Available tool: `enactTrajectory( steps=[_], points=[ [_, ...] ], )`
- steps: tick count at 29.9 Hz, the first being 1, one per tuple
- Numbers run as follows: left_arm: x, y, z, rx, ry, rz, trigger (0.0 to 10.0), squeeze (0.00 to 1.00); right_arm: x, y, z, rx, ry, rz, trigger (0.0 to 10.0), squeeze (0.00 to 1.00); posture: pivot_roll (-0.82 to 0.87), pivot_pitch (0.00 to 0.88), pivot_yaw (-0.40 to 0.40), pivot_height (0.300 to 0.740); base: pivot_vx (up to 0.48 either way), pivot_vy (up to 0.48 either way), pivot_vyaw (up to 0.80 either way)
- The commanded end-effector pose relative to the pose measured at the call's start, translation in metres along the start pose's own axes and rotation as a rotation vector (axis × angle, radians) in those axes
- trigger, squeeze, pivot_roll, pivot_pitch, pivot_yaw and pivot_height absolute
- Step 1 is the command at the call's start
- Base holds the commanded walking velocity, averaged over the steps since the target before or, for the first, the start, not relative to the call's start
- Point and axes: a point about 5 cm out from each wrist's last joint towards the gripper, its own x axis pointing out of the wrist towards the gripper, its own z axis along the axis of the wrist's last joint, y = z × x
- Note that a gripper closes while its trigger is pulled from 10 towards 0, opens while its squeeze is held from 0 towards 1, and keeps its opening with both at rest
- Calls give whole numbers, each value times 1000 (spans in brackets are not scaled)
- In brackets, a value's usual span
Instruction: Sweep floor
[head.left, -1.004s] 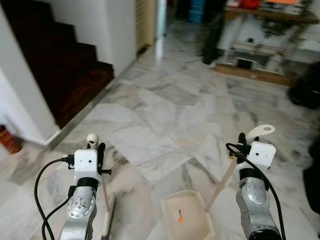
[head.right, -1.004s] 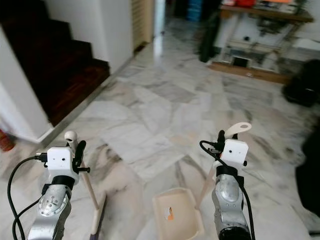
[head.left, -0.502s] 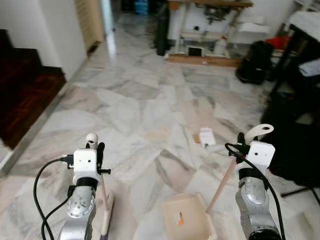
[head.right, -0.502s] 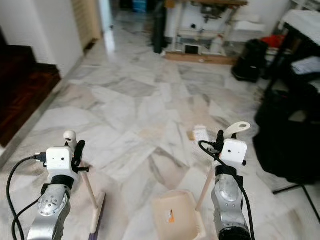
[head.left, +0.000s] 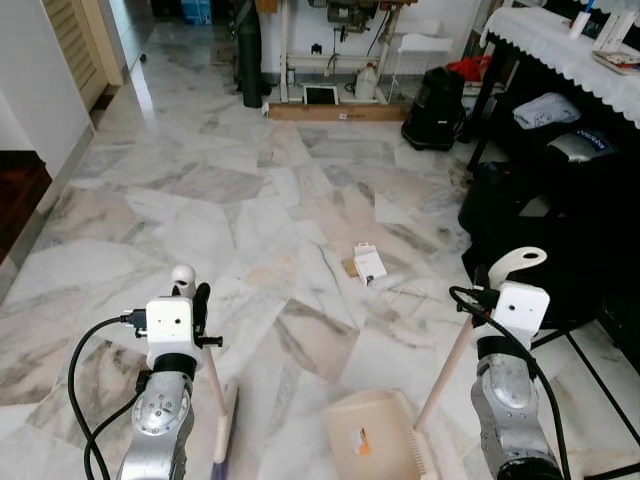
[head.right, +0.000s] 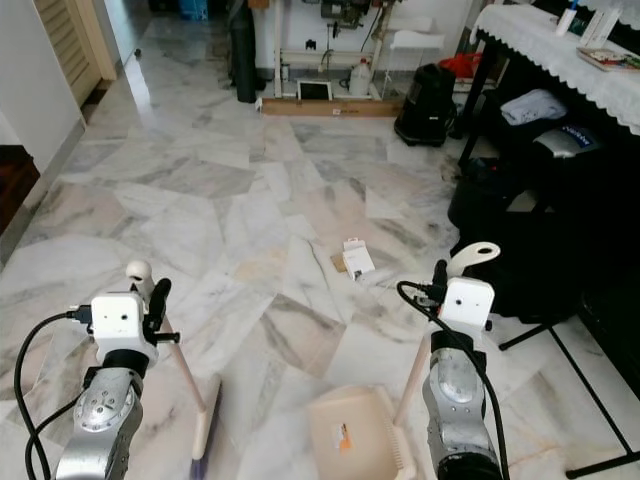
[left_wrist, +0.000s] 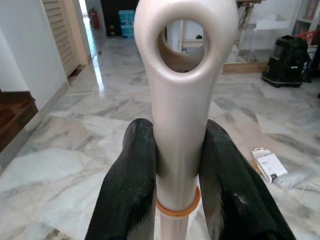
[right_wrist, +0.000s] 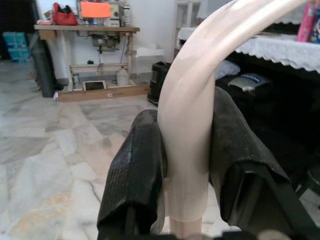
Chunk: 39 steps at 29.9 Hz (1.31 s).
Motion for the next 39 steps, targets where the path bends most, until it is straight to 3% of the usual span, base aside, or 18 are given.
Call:
enactTrajectory(
  steps=[1,14,39],
  points=[
    [3,-3,11,8,-52,-7,10000,0,5,-4,8,4,-40,-16,10000,0,-7,0,-25,740,0,0,-800],
    [3,-3,9,14,-49,-3,10000,0,5,-4,9,2,-40,-14,10000,0,-8,0,-28,740,0,-169,-800],
    [3,-3,9,3,-45,1,10000,0,4,0,8,7,-39,12,10000,0,-9,0,-32,740,10,0,0]
  ],
)
